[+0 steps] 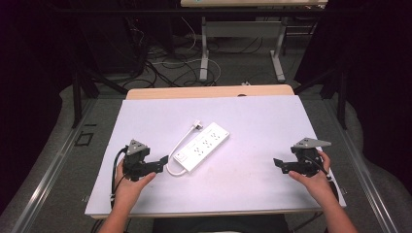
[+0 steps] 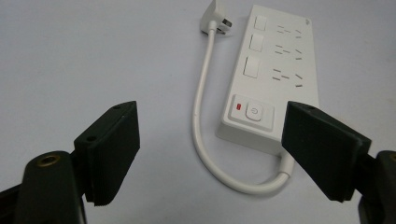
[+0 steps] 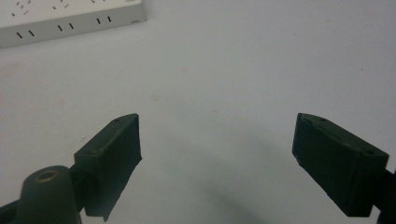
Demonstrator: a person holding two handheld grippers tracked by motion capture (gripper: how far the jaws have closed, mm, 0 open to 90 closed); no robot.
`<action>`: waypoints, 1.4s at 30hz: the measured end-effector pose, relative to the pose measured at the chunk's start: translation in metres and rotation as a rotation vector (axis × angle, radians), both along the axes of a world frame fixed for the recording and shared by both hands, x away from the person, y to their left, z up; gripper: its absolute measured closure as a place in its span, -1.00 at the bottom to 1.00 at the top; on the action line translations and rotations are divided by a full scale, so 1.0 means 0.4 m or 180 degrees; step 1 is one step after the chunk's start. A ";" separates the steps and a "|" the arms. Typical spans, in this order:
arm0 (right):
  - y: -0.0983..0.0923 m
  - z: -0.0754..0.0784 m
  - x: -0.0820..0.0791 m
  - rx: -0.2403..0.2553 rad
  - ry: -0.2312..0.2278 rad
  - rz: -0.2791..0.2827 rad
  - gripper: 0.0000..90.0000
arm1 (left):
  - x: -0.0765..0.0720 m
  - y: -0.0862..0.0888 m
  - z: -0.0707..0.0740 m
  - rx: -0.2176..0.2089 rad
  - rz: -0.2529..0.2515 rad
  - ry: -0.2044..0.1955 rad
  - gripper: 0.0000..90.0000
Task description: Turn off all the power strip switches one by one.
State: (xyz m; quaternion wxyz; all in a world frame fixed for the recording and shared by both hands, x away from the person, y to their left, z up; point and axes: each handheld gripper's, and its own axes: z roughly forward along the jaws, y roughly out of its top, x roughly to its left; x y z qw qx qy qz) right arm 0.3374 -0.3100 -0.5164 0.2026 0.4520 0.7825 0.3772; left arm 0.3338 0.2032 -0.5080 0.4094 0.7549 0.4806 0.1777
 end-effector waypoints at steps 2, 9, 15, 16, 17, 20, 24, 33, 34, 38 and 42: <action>0.009 0.007 0.008 -0.0024 0.0066 0.0053 -0.67 | 0.006 -0.004 0.013 0.0042 0.0000 0.0009 -0.51; 0.038 0.031 0.041 -0.0149 0.0166 0.0173 -0.67 | 0.044 -0.027 0.051 -0.0017 0.0017 0.0062 -0.36; 0.053 0.048 0.061 -0.0158 0.0243 0.0212 -0.67 | 0.065 -0.038 0.069 -0.0031 0.0036 0.0116 -0.31; 0.053 0.048 0.061 -0.0158 0.0243 0.0212 -0.67 | 0.069 -0.041 0.071 -0.0046 0.0045 0.0130 -0.31; 0.056 0.052 0.067 -0.0148 0.0242 0.0210 -0.67 | 0.076 -0.047 0.074 -0.0093 0.0036 0.0147 -0.29; 0.065 0.057 0.077 -0.0134 0.0287 0.0227 -0.68 | 0.083 -0.052 0.076 -0.0133 0.0038 0.0159 -0.26; 0.078 0.065 0.092 -0.0142 0.0301 0.0258 -0.70 | 0.100 -0.066 0.076 -0.0138 0.0049 0.0151 -0.22; 0.106 0.063 0.122 -0.0206 0.0349 0.0260 -0.77 | 0.138 -0.090 0.065 -0.0171 0.0047 0.0334 -0.02; 0.107 0.061 0.124 -0.0215 0.0370 0.0287 -0.79 | 0.141 -0.090 0.065 -0.0205 0.0028 0.0441 -0.01; 0.111 0.055 0.132 -0.0229 0.0385 0.0299 -0.83 | 0.149 -0.094 0.061 -0.0225 0.0019 0.0510 0.06; 0.116 0.045 0.134 -0.0272 0.0404 0.0305 -0.83 | 0.156 -0.102 0.053 -0.0193 -0.0048 0.0638 0.31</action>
